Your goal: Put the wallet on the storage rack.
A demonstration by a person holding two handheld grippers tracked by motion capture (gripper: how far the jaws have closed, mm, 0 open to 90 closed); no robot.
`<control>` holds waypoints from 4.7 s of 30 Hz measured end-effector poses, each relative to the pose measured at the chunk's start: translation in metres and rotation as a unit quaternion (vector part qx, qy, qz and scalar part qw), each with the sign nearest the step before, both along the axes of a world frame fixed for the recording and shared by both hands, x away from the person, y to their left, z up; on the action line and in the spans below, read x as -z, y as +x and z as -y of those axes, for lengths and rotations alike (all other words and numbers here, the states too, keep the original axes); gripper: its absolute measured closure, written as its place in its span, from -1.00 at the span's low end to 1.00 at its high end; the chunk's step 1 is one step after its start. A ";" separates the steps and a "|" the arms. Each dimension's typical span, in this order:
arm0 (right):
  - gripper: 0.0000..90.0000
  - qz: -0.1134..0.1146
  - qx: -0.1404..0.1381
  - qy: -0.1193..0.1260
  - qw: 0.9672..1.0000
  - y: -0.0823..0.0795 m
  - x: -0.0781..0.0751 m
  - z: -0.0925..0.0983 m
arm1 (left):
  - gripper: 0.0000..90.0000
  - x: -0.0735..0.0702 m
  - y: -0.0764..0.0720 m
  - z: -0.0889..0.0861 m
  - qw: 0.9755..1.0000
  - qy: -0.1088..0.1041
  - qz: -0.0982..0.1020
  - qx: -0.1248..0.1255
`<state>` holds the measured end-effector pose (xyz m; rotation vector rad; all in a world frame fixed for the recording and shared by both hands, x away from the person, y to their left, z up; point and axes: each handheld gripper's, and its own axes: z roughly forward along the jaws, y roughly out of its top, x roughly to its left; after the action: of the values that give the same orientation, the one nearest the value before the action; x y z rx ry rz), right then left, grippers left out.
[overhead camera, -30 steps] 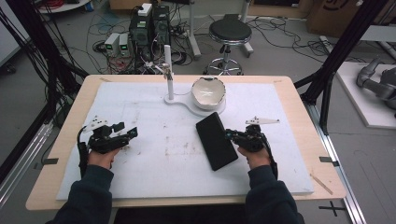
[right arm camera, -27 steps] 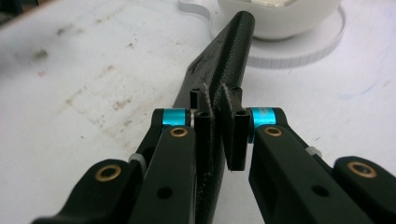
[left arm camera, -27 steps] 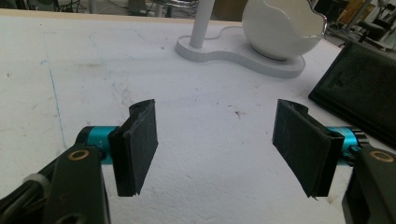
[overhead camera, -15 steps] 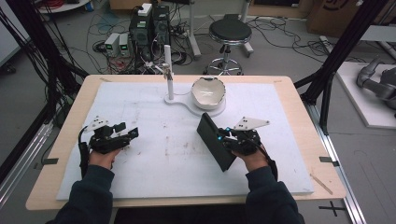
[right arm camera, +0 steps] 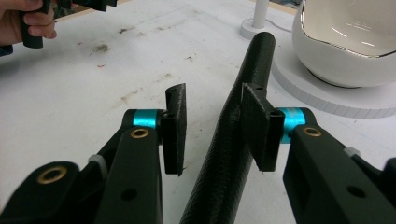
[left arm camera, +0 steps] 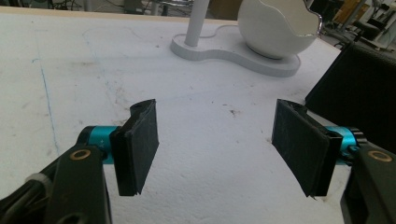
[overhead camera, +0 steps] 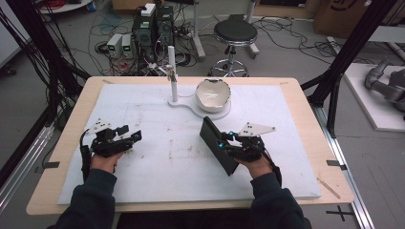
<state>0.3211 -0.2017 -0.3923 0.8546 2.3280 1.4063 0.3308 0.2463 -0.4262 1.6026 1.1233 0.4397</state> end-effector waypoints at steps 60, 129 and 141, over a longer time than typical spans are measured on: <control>0.38 -0.019 0.038 -0.024 0.999 -0.016 0.008 0.005 | -0.29 0.000 -0.001 -0.002 1.000 -0.007 -0.001 -0.003; 0.59 0.067 0.053 -0.221 0.972 0.126 -0.095 -0.010 | -0.30 0.001 0.002 -0.007 1.000 -0.016 0.006 0.002; 0.58 0.054 0.011 -0.294 0.954 0.165 -0.087 -0.051 | -0.29 0.002 0.003 -0.007 1.000 -0.021 0.005 0.002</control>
<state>0.4856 -0.1508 -0.3055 0.5984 2.4294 0.6520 0.3339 0.2534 -0.4282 1.5636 1.1140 0.4182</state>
